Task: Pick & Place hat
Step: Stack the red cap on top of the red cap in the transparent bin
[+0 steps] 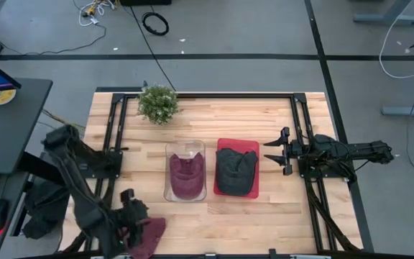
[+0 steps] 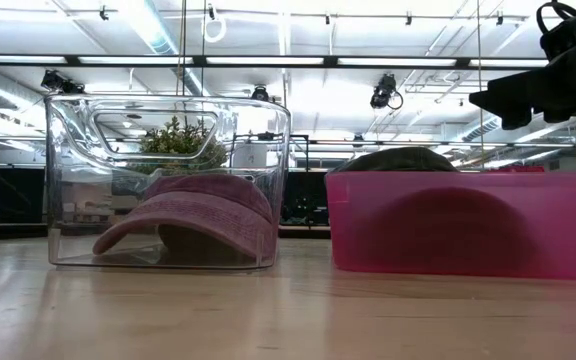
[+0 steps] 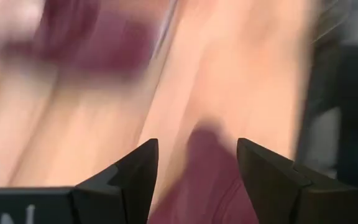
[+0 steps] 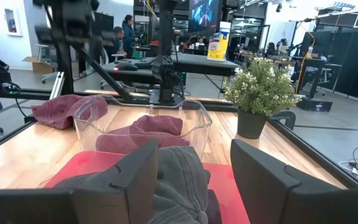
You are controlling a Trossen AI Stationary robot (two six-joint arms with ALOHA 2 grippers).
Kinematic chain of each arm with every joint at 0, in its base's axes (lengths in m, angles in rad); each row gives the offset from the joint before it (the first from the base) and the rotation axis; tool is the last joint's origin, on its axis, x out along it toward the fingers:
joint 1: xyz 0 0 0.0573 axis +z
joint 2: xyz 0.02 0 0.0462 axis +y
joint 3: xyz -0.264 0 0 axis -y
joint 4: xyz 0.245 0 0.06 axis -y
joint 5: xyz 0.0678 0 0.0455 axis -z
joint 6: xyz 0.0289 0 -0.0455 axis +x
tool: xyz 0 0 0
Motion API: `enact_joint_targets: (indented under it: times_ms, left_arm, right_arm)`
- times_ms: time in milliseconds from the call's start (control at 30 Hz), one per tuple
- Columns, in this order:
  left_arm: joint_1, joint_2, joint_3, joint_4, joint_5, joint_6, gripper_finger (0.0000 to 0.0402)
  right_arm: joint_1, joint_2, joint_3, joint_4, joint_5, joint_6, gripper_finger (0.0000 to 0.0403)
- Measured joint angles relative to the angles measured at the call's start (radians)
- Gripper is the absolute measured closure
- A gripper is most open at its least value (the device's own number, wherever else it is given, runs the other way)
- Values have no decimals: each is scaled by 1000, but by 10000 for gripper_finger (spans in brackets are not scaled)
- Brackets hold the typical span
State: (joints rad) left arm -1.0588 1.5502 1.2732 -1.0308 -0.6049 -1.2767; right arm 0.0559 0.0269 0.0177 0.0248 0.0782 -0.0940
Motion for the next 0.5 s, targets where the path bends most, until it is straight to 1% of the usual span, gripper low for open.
enact_joint_targets:
  times_ms: [33,100,167,200,333,500]
  left_arm:
    - [3,33,12,-48,68,-70,179]
    - [8,84,16,-90,203,-166,179]
    - [8,115,14,-89,292,-222,179]
    - [8,127,14,-87,319,-241,179]
    - [8,146,14,-81,363,-339,179]
    - [4,147,14,-73,362,-465,179]
  right_arm:
    - [0,0,0,0,0,0,198]
    - [0,0,0,0,0,0,198]
    - [0,0,0,0,0,0,198]
    - [0,0,0,0,0,0,198]
    - [0,0,0,0,0,0,198]
    - [0,0,0,0,0,0,198]
